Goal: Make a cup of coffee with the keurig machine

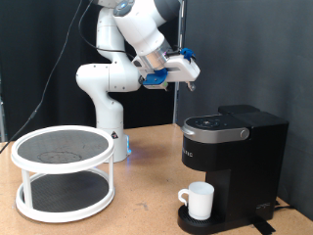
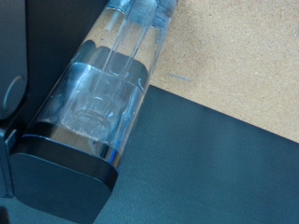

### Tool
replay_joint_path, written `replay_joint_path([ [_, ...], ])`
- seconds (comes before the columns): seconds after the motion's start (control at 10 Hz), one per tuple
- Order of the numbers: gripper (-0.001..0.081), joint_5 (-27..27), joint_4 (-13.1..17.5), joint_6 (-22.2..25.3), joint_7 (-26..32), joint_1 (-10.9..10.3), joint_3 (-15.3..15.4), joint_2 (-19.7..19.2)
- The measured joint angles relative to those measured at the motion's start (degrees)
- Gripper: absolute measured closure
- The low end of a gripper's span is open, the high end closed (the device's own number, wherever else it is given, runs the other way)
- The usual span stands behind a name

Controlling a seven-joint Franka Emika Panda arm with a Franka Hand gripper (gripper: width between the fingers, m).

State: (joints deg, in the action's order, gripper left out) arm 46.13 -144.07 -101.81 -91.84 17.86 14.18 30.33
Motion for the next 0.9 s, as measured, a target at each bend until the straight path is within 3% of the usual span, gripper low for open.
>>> replay_joint_path([
  [0.3,0.0071,-1.48,2.45,-4.12,-2.81,0.04,2.44,-1.35],
  [0.6,0.0071,-12.17,6.65,-15.71,-10.87,1.21,9.59,-4.1],
  [0.9,0.0071,-19.73,12.34,-18.31,-15.07,2.56,12.99,-7.96],
])
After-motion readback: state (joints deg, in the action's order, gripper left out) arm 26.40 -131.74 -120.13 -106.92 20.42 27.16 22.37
